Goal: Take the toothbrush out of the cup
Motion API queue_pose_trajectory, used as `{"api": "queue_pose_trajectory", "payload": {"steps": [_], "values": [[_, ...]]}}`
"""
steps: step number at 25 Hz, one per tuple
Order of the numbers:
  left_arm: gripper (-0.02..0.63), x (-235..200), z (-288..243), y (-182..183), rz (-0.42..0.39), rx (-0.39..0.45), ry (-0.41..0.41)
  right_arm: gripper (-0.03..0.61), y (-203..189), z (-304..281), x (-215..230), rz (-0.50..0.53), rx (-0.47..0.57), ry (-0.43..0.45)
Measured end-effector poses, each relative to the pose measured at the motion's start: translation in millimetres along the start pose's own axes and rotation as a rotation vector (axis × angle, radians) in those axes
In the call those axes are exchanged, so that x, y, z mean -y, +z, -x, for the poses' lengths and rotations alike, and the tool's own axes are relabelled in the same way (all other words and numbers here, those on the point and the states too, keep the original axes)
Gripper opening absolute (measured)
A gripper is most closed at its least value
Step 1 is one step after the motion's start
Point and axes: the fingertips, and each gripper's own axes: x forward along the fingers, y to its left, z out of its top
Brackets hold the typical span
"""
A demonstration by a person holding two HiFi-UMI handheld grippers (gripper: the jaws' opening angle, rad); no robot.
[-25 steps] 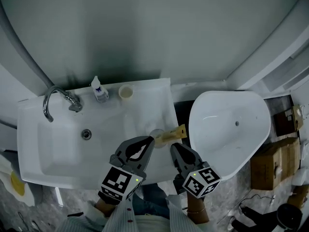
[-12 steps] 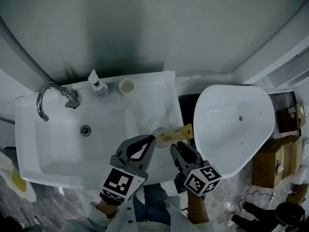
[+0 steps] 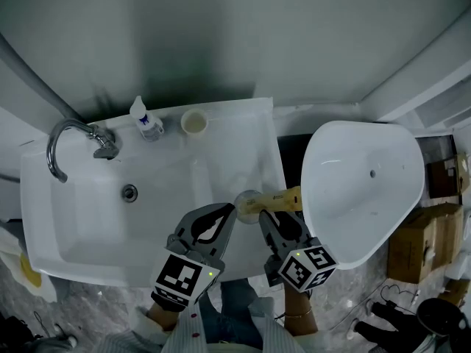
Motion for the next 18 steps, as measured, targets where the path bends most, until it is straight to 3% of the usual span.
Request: {"api": "queue_pose_trajectory", "payload": {"steps": [18], "values": [[0.021, -7.2, -13.9, -22.5, 0.03, -0.033, 0.015, 0.156, 15.4, -23.1, 7.1, 0.038, 0.017, 0.007]]}}
